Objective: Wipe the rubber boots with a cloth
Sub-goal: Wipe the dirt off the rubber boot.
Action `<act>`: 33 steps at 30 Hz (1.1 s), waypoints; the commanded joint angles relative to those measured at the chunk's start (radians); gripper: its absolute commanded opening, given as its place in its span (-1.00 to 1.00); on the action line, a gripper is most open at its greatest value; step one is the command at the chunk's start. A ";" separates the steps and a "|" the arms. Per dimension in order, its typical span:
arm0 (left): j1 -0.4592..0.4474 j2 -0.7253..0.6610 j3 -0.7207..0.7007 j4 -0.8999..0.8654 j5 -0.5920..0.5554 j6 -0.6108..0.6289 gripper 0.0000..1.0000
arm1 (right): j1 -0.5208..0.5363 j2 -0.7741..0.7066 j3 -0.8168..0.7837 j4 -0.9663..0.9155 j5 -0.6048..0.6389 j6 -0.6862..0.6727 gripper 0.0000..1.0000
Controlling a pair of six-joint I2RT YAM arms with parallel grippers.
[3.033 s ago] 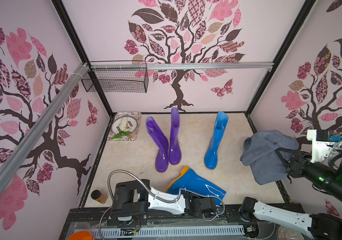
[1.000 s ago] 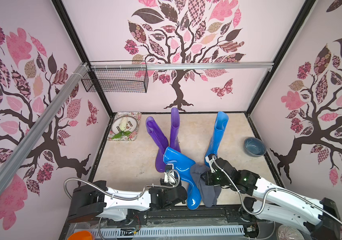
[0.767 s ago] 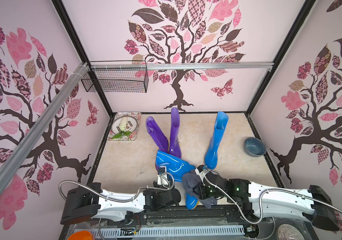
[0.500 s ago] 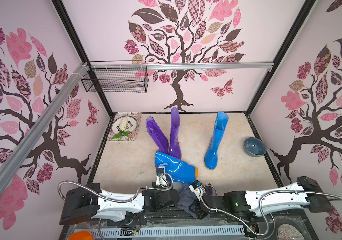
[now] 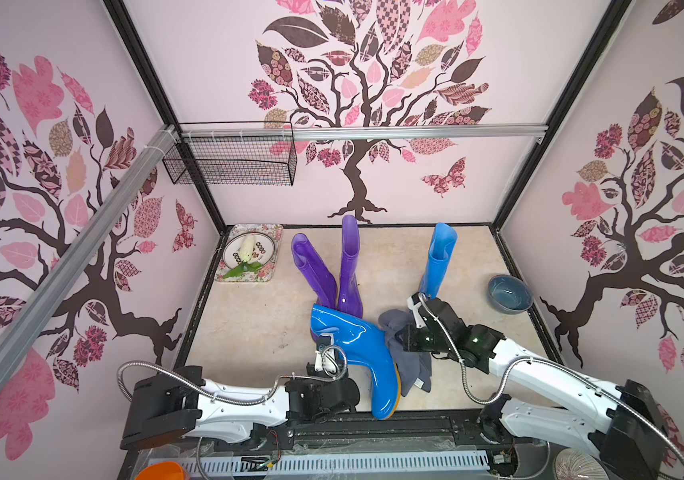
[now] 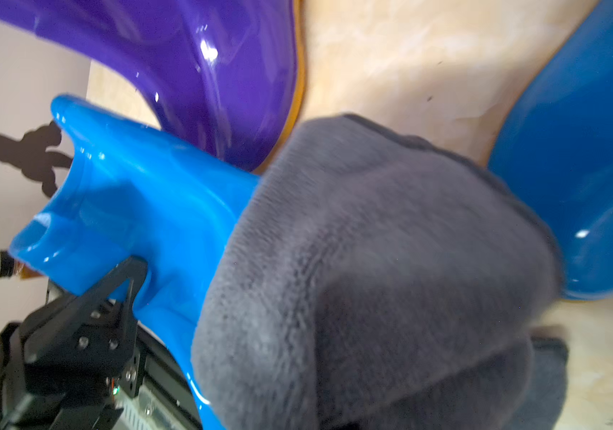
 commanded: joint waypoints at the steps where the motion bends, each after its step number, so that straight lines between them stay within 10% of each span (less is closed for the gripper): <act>1: -0.002 -0.017 -0.019 0.014 0.022 0.034 -1.00 | 0.117 -0.035 -0.047 0.017 -0.078 0.027 -1.00; 11: 0.018 -0.023 -0.040 0.070 0.023 0.093 -1.00 | 0.564 -0.177 -0.149 0.104 0.131 0.394 -1.00; 15: 0.021 -0.022 -0.042 0.082 0.035 0.112 -1.00 | 0.512 -0.185 -0.099 -0.004 0.289 0.327 -1.00; 22: 0.021 -0.029 -0.049 0.091 0.057 0.118 -1.00 | -0.141 -0.112 -0.019 -0.032 -0.045 0.054 -1.00; 33: 0.021 -0.059 -0.059 0.125 0.066 0.168 -1.00 | 0.226 -0.104 -0.096 0.017 0.087 0.148 -1.00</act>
